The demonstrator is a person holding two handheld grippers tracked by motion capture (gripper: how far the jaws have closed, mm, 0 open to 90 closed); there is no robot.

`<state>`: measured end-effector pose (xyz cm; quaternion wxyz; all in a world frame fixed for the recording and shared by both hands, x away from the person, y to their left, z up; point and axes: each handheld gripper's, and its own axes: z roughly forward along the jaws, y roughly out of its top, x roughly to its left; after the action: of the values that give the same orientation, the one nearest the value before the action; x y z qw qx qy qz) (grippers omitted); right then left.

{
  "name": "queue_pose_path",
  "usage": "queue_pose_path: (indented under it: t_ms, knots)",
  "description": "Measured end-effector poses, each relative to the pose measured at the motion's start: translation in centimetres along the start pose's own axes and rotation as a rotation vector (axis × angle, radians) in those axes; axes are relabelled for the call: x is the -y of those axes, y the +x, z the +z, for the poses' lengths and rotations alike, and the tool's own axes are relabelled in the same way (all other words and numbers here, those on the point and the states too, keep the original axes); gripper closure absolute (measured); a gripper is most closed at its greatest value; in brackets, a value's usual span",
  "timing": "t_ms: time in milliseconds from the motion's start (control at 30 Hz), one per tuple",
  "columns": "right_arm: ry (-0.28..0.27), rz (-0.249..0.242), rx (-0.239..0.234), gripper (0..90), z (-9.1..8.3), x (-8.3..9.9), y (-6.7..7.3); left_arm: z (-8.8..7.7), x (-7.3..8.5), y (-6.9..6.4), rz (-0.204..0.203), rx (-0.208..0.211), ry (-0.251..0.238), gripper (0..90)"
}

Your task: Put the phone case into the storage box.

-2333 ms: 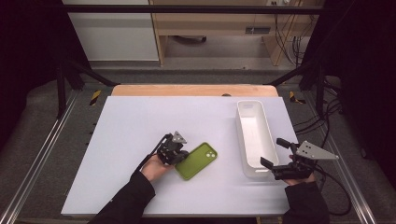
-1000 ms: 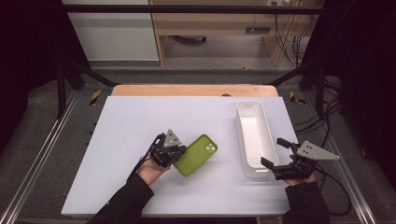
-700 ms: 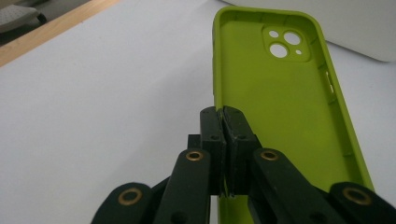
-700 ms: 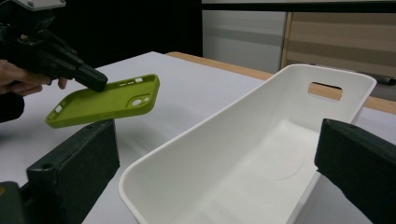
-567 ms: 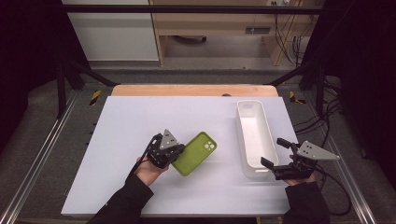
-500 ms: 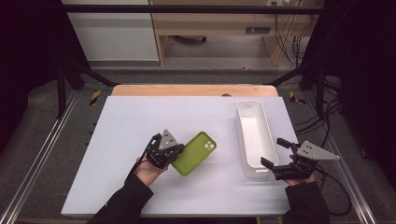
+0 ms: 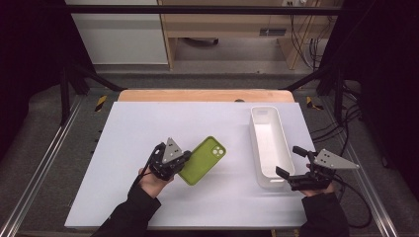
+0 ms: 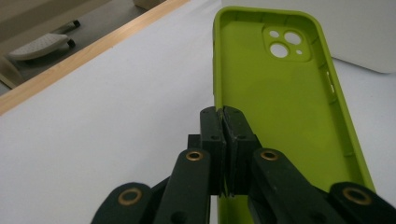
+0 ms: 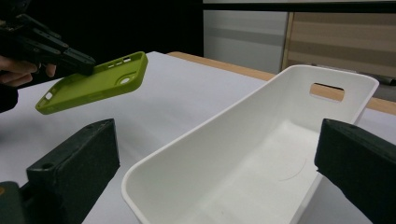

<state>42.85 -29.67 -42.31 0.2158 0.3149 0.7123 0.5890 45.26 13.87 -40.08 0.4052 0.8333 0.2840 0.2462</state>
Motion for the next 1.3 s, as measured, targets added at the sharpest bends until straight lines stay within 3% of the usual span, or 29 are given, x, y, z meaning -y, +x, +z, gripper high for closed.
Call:
queue_pose_path:
  t_ms: [767,1300]
  knots:
    - [0.009,-0.003,-0.023,0.5,0.3,-0.4,0.5,-1.6,0.5,-0.7,0.061,-0.03,-0.043,87.6]
    - [0.023,-0.02,-0.048,0.5,0.9,-0.9,1.4,-2.0,0.1,-1.6,0.093,-0.021,-0.056,87.6]
